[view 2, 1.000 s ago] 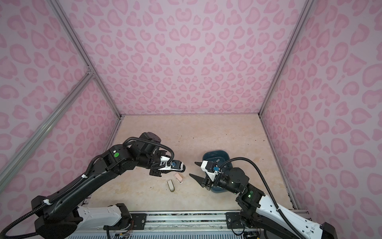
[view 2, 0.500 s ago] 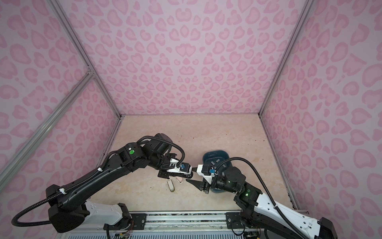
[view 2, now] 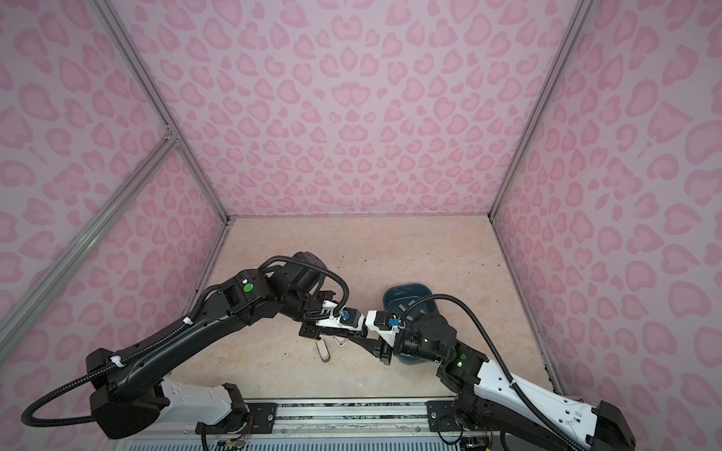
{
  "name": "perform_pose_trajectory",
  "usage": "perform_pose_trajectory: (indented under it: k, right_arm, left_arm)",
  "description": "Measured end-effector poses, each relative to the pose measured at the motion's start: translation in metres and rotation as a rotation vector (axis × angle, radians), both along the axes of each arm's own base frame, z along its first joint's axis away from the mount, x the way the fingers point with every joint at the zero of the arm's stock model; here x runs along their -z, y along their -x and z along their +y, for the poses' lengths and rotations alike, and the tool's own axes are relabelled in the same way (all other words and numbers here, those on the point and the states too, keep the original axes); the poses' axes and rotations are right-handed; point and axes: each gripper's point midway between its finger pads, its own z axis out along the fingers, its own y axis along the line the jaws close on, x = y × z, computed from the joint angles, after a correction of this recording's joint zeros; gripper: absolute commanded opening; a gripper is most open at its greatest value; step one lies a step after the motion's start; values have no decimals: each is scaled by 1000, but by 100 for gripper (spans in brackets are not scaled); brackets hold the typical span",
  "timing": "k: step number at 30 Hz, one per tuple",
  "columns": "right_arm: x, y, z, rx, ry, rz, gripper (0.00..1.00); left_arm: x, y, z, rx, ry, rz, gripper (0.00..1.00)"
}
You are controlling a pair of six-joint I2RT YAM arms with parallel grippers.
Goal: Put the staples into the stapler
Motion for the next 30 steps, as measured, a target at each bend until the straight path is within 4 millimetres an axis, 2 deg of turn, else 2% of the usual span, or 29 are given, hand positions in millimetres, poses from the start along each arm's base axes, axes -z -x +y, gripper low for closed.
perform_pose_trajectory:
  k: [6, 9, 13, 17, 30]
  right_arm:
    - [0, -5, 8, -4, 15, -1, 22]
    - [0, -7, 12, -7, 16, -9, 22]
    - [13, -11, 15, 0, 54, 13, 23]
    - [15, -12, 18, -9, 64, 18, 23]
    - [22, -20, 23, 12, 95, 20, 28]
  left_arm:
    - [-2, -1, 7, -13, -16, -13, 4]
    - [-9, 1, 10, -14, -1, -31, 4]
    - [-24, 6, 14, -7, 48, -59, 4]
    - [-36, 11, 19, -1, 92, -76, 4]
    - [-53, 6, 27, -59, 167, -71, 4]
